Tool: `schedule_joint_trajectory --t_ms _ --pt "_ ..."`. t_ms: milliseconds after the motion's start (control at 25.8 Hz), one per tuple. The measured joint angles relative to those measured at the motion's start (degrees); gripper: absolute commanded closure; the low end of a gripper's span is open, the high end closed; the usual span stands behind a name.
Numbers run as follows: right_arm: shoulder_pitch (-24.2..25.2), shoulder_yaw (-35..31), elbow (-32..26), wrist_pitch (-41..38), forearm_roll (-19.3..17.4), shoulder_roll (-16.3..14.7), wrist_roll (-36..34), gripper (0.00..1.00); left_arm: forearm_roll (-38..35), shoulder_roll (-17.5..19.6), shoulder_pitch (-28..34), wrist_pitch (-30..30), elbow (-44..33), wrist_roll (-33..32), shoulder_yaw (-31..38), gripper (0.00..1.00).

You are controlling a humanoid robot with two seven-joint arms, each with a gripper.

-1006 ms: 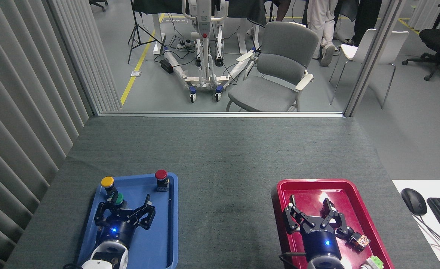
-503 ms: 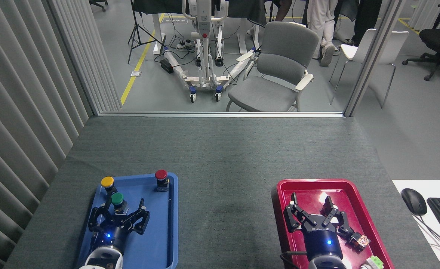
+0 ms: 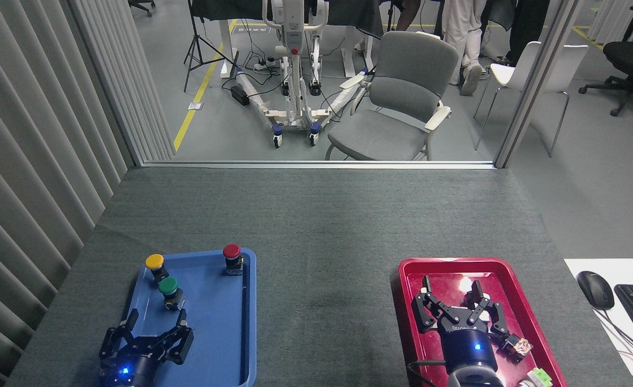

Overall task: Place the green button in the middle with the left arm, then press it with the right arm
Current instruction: 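Lower the left gripper over the green button on the blue tray, then close the left gripper around the green button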

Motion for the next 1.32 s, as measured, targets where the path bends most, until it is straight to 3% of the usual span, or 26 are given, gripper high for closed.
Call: schedule_joint_trajectory --t_ms 348,852,1316 --pt "0.28 -0.05 -0.68 -0.54 -0.89 -3.42 0.44 0.0 1.25 0.27 -6.44 -5.01 9.36 -0.49 0.2 0.0" --pt "0.9 0.12 -1.5 -0.77 -2.67 -5.6 -0.16 0.0 0.5 -0.26 -11.58 -4.44 17.79 -0.03 0.26 0.01" --pt "2.01 0.49 -2.37 -1.66 -3.72 -7.09 -0.24 0.0 0.47 -0.94 -13.48 -4.45 19.53 -0.03 0.08 0.01"
